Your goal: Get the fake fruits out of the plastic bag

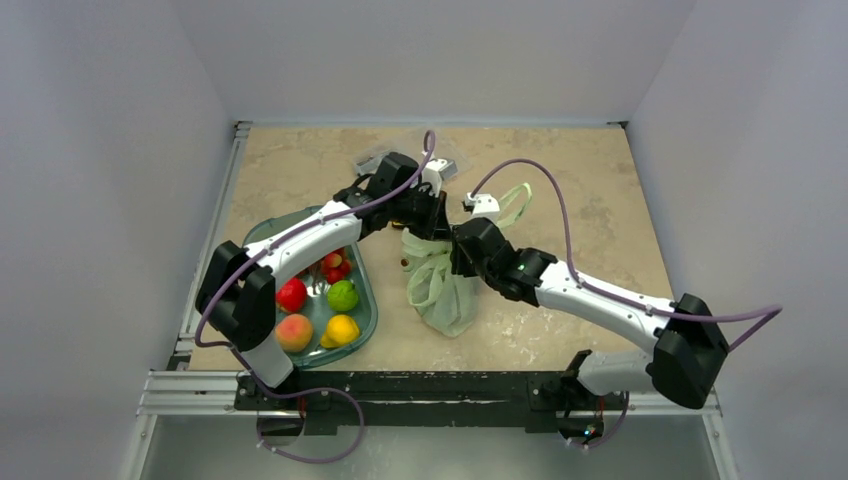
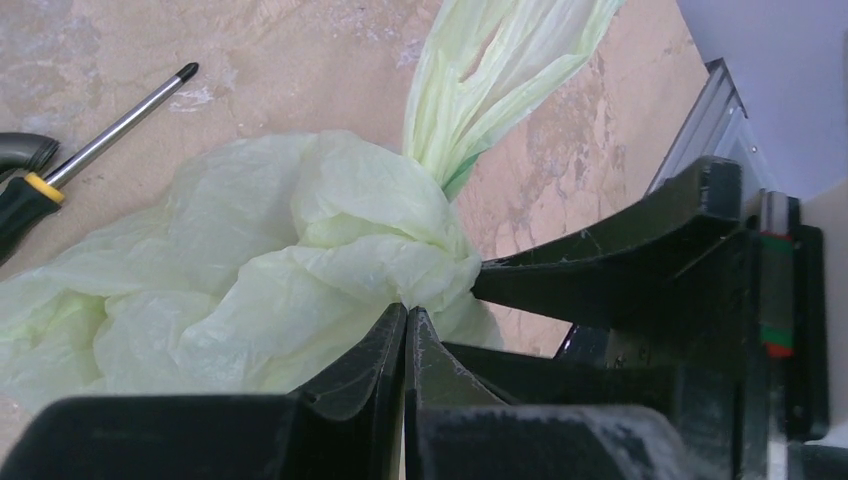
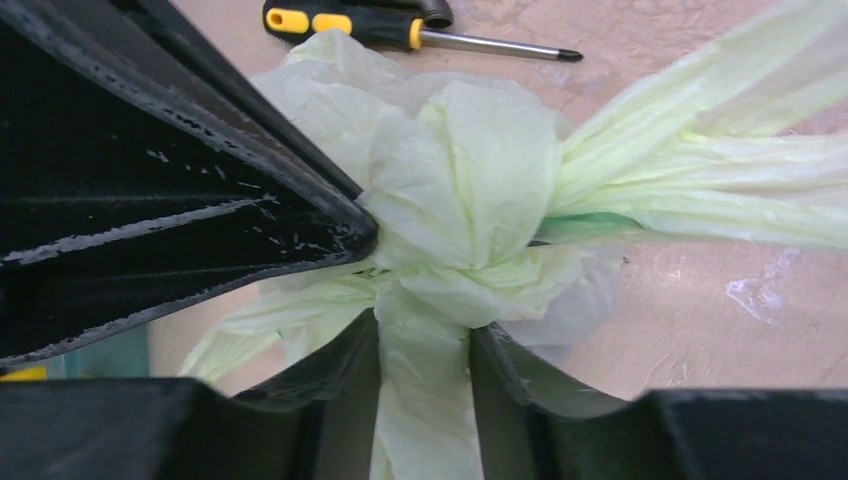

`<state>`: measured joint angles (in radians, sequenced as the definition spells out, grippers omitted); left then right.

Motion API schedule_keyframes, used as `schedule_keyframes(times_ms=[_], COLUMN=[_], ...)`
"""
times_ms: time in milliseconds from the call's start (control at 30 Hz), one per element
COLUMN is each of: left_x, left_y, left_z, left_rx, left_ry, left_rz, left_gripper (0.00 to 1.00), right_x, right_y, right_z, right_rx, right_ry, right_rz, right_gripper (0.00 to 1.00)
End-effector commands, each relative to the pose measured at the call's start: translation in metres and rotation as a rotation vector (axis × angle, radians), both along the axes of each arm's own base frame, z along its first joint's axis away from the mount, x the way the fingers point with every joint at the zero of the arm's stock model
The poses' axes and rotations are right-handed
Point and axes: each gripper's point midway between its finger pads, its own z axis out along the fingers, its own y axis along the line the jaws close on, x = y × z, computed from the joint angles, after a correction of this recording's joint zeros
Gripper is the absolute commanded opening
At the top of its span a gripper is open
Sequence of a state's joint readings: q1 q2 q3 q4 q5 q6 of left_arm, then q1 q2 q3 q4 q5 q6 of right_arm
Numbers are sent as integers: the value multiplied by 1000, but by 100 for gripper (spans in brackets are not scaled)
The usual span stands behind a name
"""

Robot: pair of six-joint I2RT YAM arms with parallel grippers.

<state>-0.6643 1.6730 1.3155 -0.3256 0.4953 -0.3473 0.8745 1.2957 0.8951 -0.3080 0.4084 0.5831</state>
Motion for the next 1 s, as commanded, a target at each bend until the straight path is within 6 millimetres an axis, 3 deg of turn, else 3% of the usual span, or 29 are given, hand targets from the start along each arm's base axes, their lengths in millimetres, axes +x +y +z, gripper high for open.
schedule_keyframes(times_ms=[0,167,267,400,567,633,800,967], left_x=[7,21,29,36,33,31,27,23], left_y=[7,26,35,41,36,33,26,21], left_z=[27,25,26,27,29,32,31,30], left_rx=[0,63,54,6,-29,-46,-69,-71], left_ry=[-80,-112,-90,-58,-46,-43,-23,-12], left_rz=[57,149,195,224,185,168,134,111], left_gripper=[0,0,0,0,0,0,0,0], right_x=[7,-10,-21,-34,-39,-36,-25,-14], right_y=[-14,-26,-34,-43,-48,-49,-44,-24], right_z=[21,23,36,50,57,61,57,68], right_rx=[43,130,241,426,503,452,215,78], right_ry=[-77,-124,-180,-261,-310,-306,-274,-265], right_rz=[-104,-80,-76,-81,-76,-78,-13,105], right_gripper=[27,12,4,3,12,14,36,54])
